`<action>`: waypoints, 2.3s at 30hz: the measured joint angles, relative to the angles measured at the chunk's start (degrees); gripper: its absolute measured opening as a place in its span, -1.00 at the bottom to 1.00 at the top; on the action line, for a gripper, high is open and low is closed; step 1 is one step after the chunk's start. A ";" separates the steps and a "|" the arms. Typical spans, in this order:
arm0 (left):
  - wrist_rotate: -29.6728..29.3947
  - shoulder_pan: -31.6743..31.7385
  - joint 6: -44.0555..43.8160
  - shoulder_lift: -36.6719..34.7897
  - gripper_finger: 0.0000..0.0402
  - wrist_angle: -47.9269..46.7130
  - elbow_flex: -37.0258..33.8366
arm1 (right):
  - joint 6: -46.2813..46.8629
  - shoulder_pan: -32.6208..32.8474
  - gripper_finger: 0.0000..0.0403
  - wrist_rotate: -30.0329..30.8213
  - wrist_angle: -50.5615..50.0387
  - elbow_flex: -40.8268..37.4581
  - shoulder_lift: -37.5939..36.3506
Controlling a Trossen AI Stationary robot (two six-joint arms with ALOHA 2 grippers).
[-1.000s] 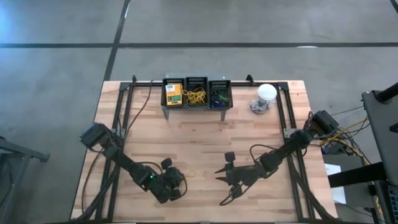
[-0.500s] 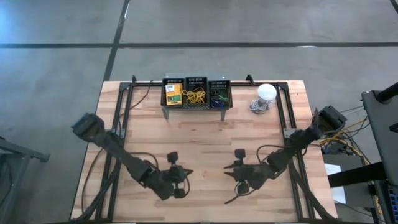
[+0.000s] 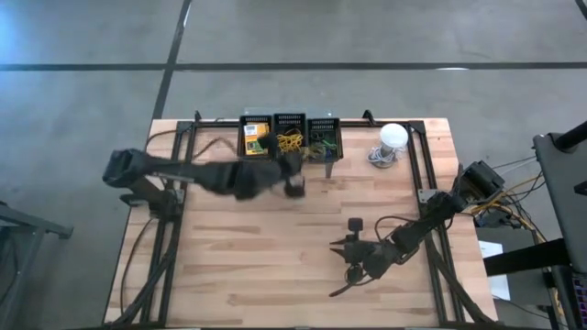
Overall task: Pick & Place Office Desk Supplies
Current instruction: Put the yellow rubber band into the middle black basket, then return to Home Position
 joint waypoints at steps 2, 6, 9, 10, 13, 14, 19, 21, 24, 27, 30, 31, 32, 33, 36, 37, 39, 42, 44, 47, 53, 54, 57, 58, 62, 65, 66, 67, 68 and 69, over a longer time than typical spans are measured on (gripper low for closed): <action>0.11 5.10 0.52 0.20 -0.99 -0.63 0.05 | -0.23 0.00 -0.69 -0.01 -0.01 0.00 0.02; 5.36 14.37 -3.38 0.13 -0.99 -0.51 -1.57 | -0.43 0.02 -0.69 -0.01 0.01 0.02 0.02; 13.68 19.39 -10.22 0.31 -0.99 -2.53 -3.78 | -0.43 0.02 -0.69 -0.03 -0.07 0.02 0.02; 16.54 20.47 -12.68 0.35 -0.99 -2.96 -4.52 | -0.44 0.02 -0.68 -0.03 -0.10 0.02 0.03; 24.17 23.01 -16.32 0.29 -0.92 -4.43 -6.24 | -0.61 0.02 -0.68 -0.05 -0.12 0.02 0.04; 25.49 23.54 -16.90 0.29 -0.87 -5.72 -6.43 | -0.61 0.02 -0.68 -0.05 -0.14 0.02 0.04; 26.02 24.17 -18.56 0.01 -0.55 -11.00 -5.85 | -0.62 0.02 -0.69 -0.15 -0.15 0.02 0.04; 25.71 24.09 -19.64 -0.49 -0.44 -13.54 -4.61 | -0.63 -0.02 -0.68 -0.18 -0.16 0.02 0.04; 24.86 24.04 -22.14 -1.79 -0.34 -16.52 -2.35 | -0.63 0.00 -0.67 -0.20 -0.12 0.02 0.04; 24.61 23.76 -26.44 -3.52 -0.32 -18.74 -1.20 | -0.63 0.00 -0.68 -0.19 -0.09 0.02 0.04; 24.86 22.11 -28.92 -6.22 -0.34 -20.34 -1.07 | -0.51 0.00 -0.68 -0.18 -0.09 -0.18 0.04; 24.83 20.94 -28.91 -7.33 -0.36 -20.36 -1.46 | -0.03 0.00 -0.68 -0.18 -0.11 -0.62 0.04; 24.81 19.52 -28.81 -8.47 -0.38 -20.58 -2.09 | 0.99 0.00 -0.69 -0.16 -0.13 -1.25 0.04; 24.72 17.71 -28.81 -9.42 -0.40 -20.62 -2.90 | 2.01 0.00 -0.69 0.10 0.19 -2.07 0.07; 22.95 10.36 -29.84 -11.37 -0.43 -19.89 -6.56 | 3.06 0.09 -0.71 1.48 4.27 -5.44 -0.91; 21.86 7.50 -30.44 -11.69 -0.44 -19.05 -8.08 | 3.09 0.13 -0.72 1.44 5.66 -6.69 -2.32; 19.27 1.63 -31.82 -12.24 -0.44 -15.90 -11.61 | 3.05 0.09 -0.74 0.55 7.45 -8.98 -6.79; 15.60 -6.53 -33.43 -12.15 -0.44 -7.49 -18.10 | 1.56 -0.80 -0.78 -4.68 6.37 -13.03 -16.40; 14.09 -11.07 -33.48 -11.88 -0.44 0.34 -22.97 | -0.13 -2.57 -0.81 -10.63 6.38 -16.62 -24.33; 12.75 -15.90 -35.34 -11.84 -0.44 12.85 -29.68 | -1.72 -6.33 -0.84 -18.85 6.42 -22.73 -38.10; 11.96 -17.54 -40.71 -12.02 -0.44 23.89 -38.51 | -1.00 -13.73 -0.84 -27.32 -1.38 -31.95 -67.44; 11.66 -17.34 -41.50 -12.04 -0.44 24.05 -39.37 | -0.89 -14.73 -0.84 -28.51 -3.56 -32.63 -71.61; 10.35 -16.59 -43.44 -12.04 -0.44 23.91 -41.01 | -2.07 -17.63 -0.84 -33.31 -12.47 -34.33 -84.11; 9.91 -16.28 -43.92 -12.06 -0.44 23.89 -41.34 | -2.52 -18.49 -0.84 -35.21 -15.06 -34.67 -87.84; 9.26 -15.82 -45.05 -12.11 -0.44 23.96 -42.01 | -6.72 -21.87 -0.85 -45.21 -14.76 -34.44 -94.90; 9.11 -15.73 -45.53 -12.00 -0.44 23.90 -42.11 | -10.61 -23.62 -0.85 -47.46 -16.22 -34.45 -94.36; 9.11 -15.72 -45.68 -12.00 -0.44 23.85 -42.09 | -11.00 -24.14 -0.85 -45.52 -15.98 -34.91 -94.41; 9.09 -15.72 -45.77 -12.00 -0.44 23.59 -42.17 | -11.01 -24.62 -0.84 -42.69 -15.65 -35.37 -94.68; 9.25 -15.74 -45.95 -12.00 -0.44 23.89 -42.15 | -10.96 -25.01 -0.84 -40.14 -15.74 -35.43 -94.85; 9.33 -15.80 -46.11 -12.00 -0.44 23.93 -42.12 | -10.89 -25.35 -0.84 -38.14 -15.35 -35.43 -94.57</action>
